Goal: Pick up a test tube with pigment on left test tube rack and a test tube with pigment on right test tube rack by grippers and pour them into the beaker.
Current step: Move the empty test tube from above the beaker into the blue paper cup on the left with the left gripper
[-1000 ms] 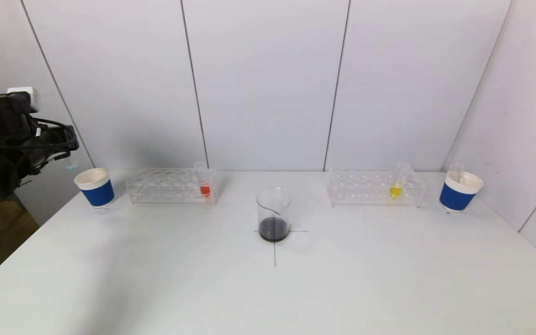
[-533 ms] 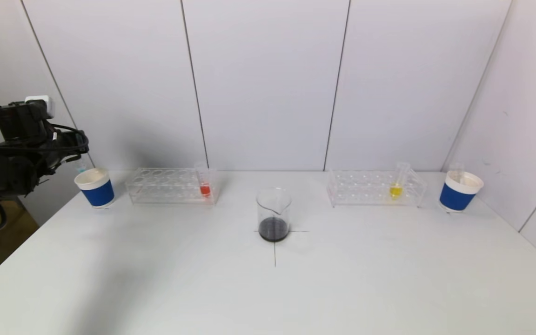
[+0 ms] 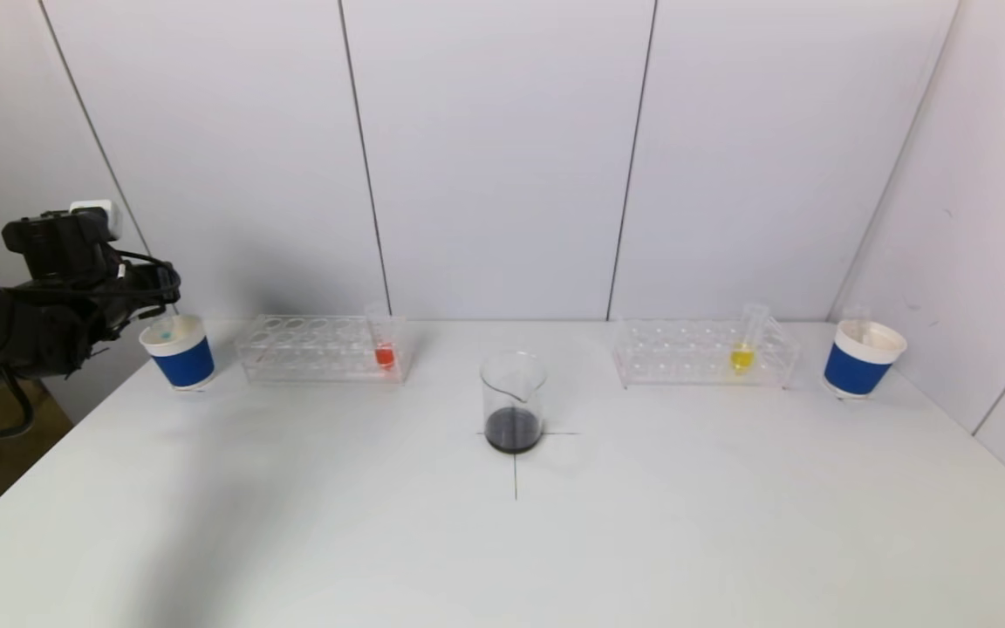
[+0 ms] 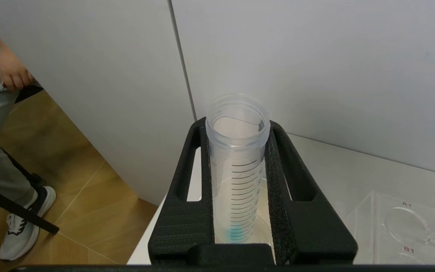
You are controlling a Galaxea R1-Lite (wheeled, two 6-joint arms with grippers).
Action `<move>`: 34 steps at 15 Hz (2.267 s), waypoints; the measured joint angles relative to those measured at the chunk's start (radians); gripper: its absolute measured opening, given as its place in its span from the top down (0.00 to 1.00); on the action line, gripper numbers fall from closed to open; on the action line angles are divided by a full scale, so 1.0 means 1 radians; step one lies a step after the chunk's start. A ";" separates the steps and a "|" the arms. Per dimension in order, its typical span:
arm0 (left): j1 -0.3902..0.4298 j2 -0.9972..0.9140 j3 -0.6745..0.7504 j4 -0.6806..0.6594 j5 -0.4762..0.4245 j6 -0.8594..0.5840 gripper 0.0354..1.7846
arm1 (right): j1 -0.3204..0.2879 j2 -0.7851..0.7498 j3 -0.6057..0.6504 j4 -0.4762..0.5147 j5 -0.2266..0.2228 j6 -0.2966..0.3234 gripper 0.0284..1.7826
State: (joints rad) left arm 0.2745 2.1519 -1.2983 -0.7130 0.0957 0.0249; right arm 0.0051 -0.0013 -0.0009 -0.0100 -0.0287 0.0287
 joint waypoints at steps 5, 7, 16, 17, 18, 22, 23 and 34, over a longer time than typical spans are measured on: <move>-0.006 0.012 0.080 -0.103 -0.029 0.000 0.78 | 0.000 0.000 0.000 0.000 0.000 0.000 0.01; -0.006 0.013 0.112 -0.139 -0.032 0.001 0.78 | 0.000 0.000 0.000 0.000 0.000 0.000 0.01; -0.004 0.011 0.205 -0.217 -0.032 -0.001 0.78 | 0.000 0.000 0.000 0.000 0.000 0.000 0.01; -0.004 0.011 0.208 -0.217 -0.032 0.000 0.78 | 0.000 0.000 0.000 0.000 0.000 0.000 0.01; -0.003 0.011 0.211 -0.217 -0.032 0.000 0.78 | 0.000 0.000 0.000 0.000 0.000 0.000 0.01; -0.001 0.011 0.212 -0.216 -0.033 -0.001 0.78 | 0.000 0.000 0.000 0.000 0.000 0.000 0.01; 0.000 0.011 0.212 -0.216 -0.033 -0.001 0.78 | 0.000 0.000 0.000 0.000 0.000 0.000 0.01; 0.001 0.010 0.210 -0.214 -0.033 -0.001 0.40 | 0.000 0.000 0.000 0.000 0.000 0.000 0.01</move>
State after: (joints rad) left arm 0.2755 2.1623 -1.0887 -0.9274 0.0626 0.0240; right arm 0.0053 -0.0013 -0.0013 -0.0104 -0.0287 0.0287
